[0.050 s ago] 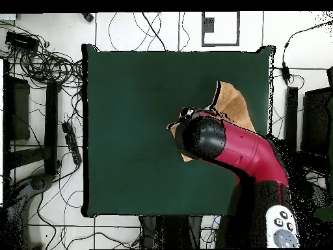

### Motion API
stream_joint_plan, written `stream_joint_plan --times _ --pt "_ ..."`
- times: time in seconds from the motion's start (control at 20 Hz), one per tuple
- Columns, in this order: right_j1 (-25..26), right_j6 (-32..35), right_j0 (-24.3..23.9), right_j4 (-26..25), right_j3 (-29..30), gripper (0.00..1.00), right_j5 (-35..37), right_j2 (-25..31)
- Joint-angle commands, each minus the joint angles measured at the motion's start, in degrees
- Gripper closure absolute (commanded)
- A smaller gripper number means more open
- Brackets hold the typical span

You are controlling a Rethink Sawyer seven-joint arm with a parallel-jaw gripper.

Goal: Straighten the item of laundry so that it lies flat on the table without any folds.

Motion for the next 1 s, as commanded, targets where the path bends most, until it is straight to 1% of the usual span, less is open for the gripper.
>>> stream_joint_plan --times 0.05,0.35,0.65,0.9,0.95,1.0 --pt "1.9 10.4 2.3 3.6 1.8 1.00 3.1 6.6" --pt "3.4 9.8 1.5 5.1 1.8 1.00 -0.4 8.5" --pt "3.6 10.8 2.0 6.7 3.1 1.00 -3.1 9.2" --pt "4.2 9.4 1.9 5.4 2.5 1.00 -5.3 9.0" --pt "4.1 9.2 1.6 5.1 2.5 0.00 -5.2 9.2" --pt "4.1 9.2 1.6 5.0 2.4 0.00 -5.3 9.2"
